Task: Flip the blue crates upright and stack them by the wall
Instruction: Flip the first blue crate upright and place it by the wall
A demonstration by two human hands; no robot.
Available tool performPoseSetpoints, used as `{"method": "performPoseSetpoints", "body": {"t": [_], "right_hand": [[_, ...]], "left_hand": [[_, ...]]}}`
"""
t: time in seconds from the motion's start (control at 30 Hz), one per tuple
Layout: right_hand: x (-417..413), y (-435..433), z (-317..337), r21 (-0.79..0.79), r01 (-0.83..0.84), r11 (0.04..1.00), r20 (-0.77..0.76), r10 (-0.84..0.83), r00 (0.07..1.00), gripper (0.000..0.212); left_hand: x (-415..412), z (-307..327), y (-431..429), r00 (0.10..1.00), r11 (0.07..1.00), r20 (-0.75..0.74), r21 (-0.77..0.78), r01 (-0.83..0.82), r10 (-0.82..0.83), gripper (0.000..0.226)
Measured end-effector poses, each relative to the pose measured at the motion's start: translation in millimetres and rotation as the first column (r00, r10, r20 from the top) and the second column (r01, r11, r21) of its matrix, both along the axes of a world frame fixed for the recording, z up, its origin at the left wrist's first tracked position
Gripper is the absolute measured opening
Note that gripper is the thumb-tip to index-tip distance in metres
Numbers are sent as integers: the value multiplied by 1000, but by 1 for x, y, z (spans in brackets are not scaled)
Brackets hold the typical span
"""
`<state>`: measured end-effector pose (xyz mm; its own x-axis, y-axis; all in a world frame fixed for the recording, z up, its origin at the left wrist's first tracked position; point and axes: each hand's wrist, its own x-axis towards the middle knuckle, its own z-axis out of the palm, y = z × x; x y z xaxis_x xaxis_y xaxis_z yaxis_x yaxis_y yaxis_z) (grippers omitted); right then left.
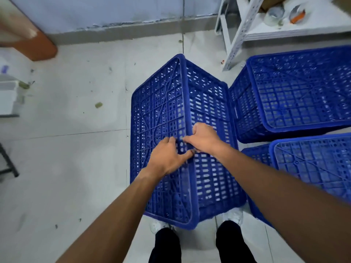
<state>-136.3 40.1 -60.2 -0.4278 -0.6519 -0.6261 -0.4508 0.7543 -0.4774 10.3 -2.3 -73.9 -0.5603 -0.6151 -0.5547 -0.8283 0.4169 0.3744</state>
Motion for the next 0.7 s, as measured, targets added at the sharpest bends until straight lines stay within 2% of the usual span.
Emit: {"method": "performPoseSetpoints", "body": {"t": [0.1,0.17,0.23,0.3,0.43,0.5,0.6,0.7], "right_hand": [[31,-22,-3,-70,-54,996,117,62,991,27],[47,-27,-6,-100,-123,987,112,134,985,23],[54,-24,-13,-70,-258,964,-42,256,966,39],[51,-13,-22,-25,-292,956,-193,282,940,48],[24,7,-51,41,-77,996,-328,86,941,53],[14,15,-63,95,-3,995,-289,30,957,57],[9,17,-82,154,20,988,-123,-1,992,68],[13,10,-98,174,50,983,64,-62,996,62]], "left_hand": [[23,-3,-11,989,988,33,-74,-138,141,96],[39,-5,-21,971,967,51,-114,-226,233,91],[60,-11,-35,940,938,62,-118,-327,336,85],[83,-19,-54,902,900,48,-107,-423,430,74],[126,-40,-89,849,845,42,-133,-517,526,52],[142,-51,-97,812,807,35,-137,-574,583,44],[159,-68,-99,763,758,33,-145,-636,646,40],[165,-80,-90,750,740,14,-171,-650,661,41]]}}
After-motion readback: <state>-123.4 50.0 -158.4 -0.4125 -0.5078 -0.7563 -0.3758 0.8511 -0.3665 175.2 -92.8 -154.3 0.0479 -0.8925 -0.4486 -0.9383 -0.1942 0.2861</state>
